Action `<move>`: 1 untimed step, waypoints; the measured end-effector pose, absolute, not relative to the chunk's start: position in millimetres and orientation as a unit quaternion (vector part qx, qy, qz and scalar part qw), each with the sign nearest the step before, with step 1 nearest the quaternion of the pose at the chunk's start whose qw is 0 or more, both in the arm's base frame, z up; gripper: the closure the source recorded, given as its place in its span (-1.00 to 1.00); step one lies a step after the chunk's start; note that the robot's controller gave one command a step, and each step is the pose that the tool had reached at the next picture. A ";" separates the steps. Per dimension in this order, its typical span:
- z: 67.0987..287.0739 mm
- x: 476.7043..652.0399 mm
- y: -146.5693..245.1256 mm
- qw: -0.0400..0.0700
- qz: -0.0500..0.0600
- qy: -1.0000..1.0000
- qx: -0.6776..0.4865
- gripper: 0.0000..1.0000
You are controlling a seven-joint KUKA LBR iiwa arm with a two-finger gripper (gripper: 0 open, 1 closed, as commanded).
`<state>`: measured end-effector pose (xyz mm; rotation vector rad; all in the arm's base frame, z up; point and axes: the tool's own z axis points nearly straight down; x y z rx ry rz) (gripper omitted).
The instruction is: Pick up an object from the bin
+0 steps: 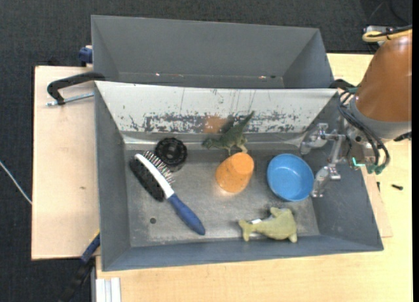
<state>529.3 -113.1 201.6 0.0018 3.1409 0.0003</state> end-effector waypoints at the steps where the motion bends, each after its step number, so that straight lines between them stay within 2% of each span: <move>1: 75.9 562.5 -80.2 0.001 0.000 0.987 -0.159 -1.00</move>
Offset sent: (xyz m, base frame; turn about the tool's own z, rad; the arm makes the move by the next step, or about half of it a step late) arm 0.0312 0.0324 -0.1286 -0.3213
